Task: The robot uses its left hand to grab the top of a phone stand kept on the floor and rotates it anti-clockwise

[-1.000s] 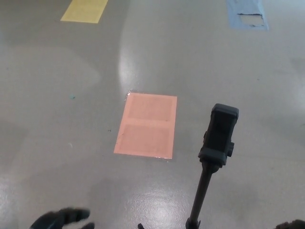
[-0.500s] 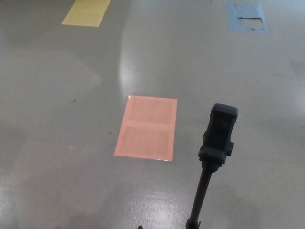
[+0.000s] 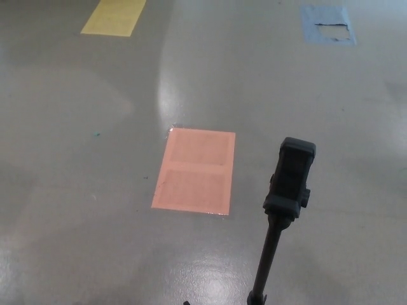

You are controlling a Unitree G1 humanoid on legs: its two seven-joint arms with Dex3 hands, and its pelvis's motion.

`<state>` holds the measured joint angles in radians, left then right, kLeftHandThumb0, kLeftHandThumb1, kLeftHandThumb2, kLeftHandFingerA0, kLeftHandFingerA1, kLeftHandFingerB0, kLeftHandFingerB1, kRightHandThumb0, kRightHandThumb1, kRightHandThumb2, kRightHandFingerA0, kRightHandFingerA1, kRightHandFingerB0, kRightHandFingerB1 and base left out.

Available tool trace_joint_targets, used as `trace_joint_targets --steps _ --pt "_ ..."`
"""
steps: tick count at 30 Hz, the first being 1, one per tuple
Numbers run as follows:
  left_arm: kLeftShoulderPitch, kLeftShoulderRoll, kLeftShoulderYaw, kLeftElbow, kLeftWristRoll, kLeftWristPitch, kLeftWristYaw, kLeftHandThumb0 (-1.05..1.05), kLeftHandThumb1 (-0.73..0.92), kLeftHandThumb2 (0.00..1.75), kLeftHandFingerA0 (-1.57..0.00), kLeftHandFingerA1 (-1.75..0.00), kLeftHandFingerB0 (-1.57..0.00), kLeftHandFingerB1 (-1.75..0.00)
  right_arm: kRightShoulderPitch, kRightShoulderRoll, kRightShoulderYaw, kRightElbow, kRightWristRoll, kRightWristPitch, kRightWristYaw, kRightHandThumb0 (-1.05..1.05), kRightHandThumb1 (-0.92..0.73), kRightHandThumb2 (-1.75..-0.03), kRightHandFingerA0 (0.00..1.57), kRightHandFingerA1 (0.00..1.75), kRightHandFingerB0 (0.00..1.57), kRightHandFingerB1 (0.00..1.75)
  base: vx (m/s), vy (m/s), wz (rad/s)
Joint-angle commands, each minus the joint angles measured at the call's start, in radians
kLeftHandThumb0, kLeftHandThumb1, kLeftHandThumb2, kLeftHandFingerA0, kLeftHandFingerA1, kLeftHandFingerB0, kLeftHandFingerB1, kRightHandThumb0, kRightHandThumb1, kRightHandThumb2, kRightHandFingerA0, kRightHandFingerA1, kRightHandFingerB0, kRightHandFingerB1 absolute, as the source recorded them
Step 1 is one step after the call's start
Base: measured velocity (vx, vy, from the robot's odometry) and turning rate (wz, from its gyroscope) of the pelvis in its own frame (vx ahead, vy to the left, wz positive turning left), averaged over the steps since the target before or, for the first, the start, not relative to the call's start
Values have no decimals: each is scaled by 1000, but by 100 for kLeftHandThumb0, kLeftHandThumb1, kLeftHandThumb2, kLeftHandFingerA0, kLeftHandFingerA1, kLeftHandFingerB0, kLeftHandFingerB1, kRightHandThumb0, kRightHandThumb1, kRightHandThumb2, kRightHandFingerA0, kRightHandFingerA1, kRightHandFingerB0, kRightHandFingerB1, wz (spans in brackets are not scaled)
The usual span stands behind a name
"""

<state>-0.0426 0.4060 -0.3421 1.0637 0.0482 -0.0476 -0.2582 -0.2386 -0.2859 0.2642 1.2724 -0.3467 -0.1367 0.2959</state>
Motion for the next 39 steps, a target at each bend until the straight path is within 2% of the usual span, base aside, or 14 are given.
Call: trace_joint_targets --steps 1,2,4,9,10,14,15,17,18,19,21,33,34,39 --pt "-3 54 -26 55 119 -177 41 -65 58 83 -26 -44 -14 -38 23 -15 -9 -13 5 -10 -25 -56 -68 -94 57 59 32 47 0 0 0" --pt "-5 54 -27 57 122 -179 43 -65 58 83 -28 -44 -14 -38 23 -15 -9 -13 6 -11 -25 -51 -81 -65 65 45 37 33 0 0 0" --pt "-9 55 -27 62 128 -191 42 -65 58 84 -28 -45 -14 -38 21 -16 -8 -15 4 -14 -26 -55 -69 -94 57 59 32 47 0 0 0" --pt "-18 57 -21 75 139 -215 34 -63 59 83 -26 -43 -14 -38 18 -15 -11 -17 6 -11 -26 -56 -68 -94 58 59 33 47 0 0 0" --pt "-23 55 -18 85 141 -219 28 -63 59 83 -25 -43 -14 -38 18 -17 -6 -15 0 -15 -31 -56 -74 -70 66 50 36 36 0 0 0" --pt "-28 52 -12 104 150 -236 20 -64 59 84 -30 -45 -15 -39 18 -17 -6 -13 0 -16 -28 -55 -74 -70 65 51 36 36 0 0 0" --pt "-28 52 -15 105 156 -240 22 -64 60 85 -32 -46 -16 -39 17 -16 -5 -14 -2 -15 -28 -55 -68 -94 58 60 33 48 0 0 0" --pt "-29 52 -17 109 163 -247 26 -64 60 85 -32 -46 -16 -39 17 -16 -3 -14 -3 -14 -29 -55 -68 -94 58 60 33 48 0 0 0" --pt "-31 50 -16 115 167 -249 26 -64 60 85 -32 -46 -17 -39 17 -16 -3 -16 -3 -15 -27 -50 -82 -65 66 47 39 34 0 0 0" --pt "-33 49 -16 116 170 -250 25 -64 60 84 -31 -46 -17 -39 17 -16 -3 -17 -2 -13 -26 -55 -68 -94 58 59 34 48 0 0 0" --pt "-35 48 -15 118 178 -252 23 -59 69 61 -43 -36 -23 -29 15 -16 -3 -16 -3 -11 -26 -55 -69 -94 58 59 34 48 0 0 0" --pt "-38 43 -1 122 204 -259 26 -57 69 61 -47 -37 -25 -30 8 -17 6 -13 -11 -14 -29 -55 -69 -94 58 59 33 47 0 0 0" --pt "-40 42 0 123 206 -258 25 -57 69 61 -48 -37 -25 -30 6 -16 6 -12 -9 -8 -29 -51 -81 -65 66 46 38 33 0 0 0" --pt "-41 42 5 125 216 -266 27 -58 69 61 -46 -37 -26 -31 1 -15 7 -11 -8 -1 -26 -55 -74 -70 64 48 34 35 0 0 0"
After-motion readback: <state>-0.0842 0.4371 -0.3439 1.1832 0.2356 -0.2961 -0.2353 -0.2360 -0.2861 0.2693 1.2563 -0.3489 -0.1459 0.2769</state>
